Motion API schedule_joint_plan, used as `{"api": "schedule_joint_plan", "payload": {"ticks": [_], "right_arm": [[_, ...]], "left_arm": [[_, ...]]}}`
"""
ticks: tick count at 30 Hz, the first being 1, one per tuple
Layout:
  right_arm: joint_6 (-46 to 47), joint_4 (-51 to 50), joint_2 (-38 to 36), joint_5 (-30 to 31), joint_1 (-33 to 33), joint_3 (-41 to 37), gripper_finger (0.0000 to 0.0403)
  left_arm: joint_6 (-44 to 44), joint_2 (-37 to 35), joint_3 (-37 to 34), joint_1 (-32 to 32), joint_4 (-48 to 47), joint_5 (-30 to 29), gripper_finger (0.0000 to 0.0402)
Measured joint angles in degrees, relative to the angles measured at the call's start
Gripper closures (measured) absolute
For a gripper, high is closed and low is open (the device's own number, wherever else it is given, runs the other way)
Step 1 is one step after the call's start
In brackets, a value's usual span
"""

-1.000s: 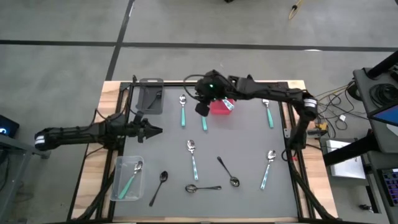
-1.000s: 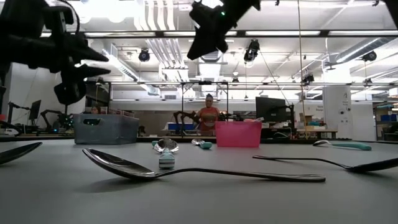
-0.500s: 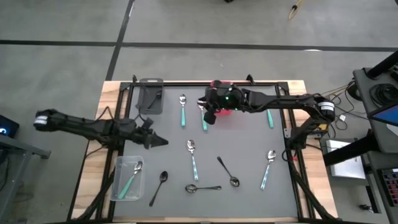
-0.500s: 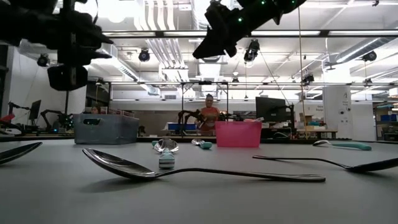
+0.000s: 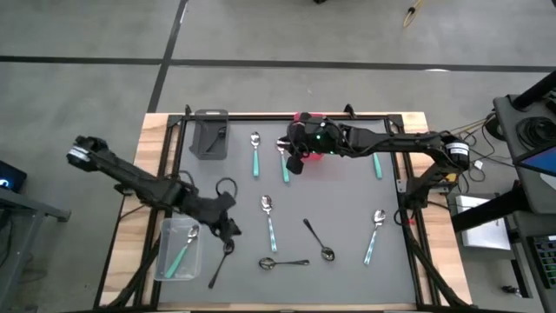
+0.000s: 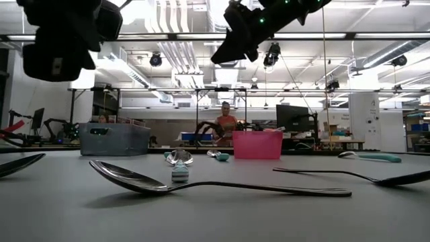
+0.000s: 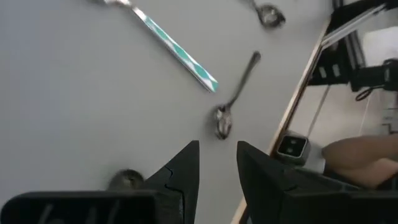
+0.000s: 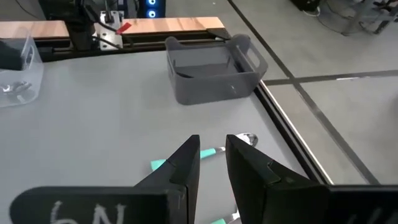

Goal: Sort silverware by color (type)
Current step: Put the black spoon into the black bin

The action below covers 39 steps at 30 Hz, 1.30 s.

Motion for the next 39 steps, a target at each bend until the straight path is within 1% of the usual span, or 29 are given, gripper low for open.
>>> {"api": "schedule_joint_plan", "payload": {"ticks": [4,7,11,14,18,23,27,29,34,37,39], "right_arm": [[0.1,-0.3,0.0,0.0,0.0,0.0,0.0335],[0.1,-0.6,0.0,0.0,0.0,0.0,0.0335],[0.2,-1.1,0.0,0.0,0.0,-0.1,0.0335],[0.2,-1.7,0.0,0.0,0.0,-0.1,0.0335],[-0.4,-2.7,-0.5,0.0,0.0,-0.1,0.0335],[-1.2,-2.9,-1.0,0.0,0.0,-0.1,0.0335],[-2.0,-3.0,-1.0,0.0,0.0,-0.1,0.0335],[-2.4,-2.9,-1.0,0.0,0.0,-0.1,0.0335],[-2.4,-2.9,-1.1,0.0,0.0,-0.1,0.0335],[-2.2,-3.3,-1.1,0.0,0.0,-0.1,0.0335],[-1.7,-3.6,-1.1,0.0,0.0,-0.1,0.0335]], "left_arm": [[-3.1,6.5,5.6,-3.7,-5.0,0.1,0.0313],[-4.6,11.2,10.3,-6.5,-12.6,0.1,0.0313],[-4.8,17.3,16.1,-10.7,-20.4,0.2,0.0313],[-4.8,21.6,18.9,-13.6,-22.6,0.2,0.0313],[-3.8,26.0,20.9,-15.5,-22.6,0.2,0.0313],[-0.3,28.5,22.4,-15.6,-22.8,-0.1,0.0313],[2.6,28.1,22.7,-15.6,-22.7,-4.1,0.0312],[2.5,28.0,22.9,-15.6,-23.3,-4.3,0.0312],[-2.0,29.1,23.7,-15.5,-24.0,-4.1,0.0312],[-5.8,30.9,25.3,-15.3,-23.9,-3.8,0.0312],[-6.8,32.6,27.1,-15.2,-24.1,-2.6,0.0312]]}}
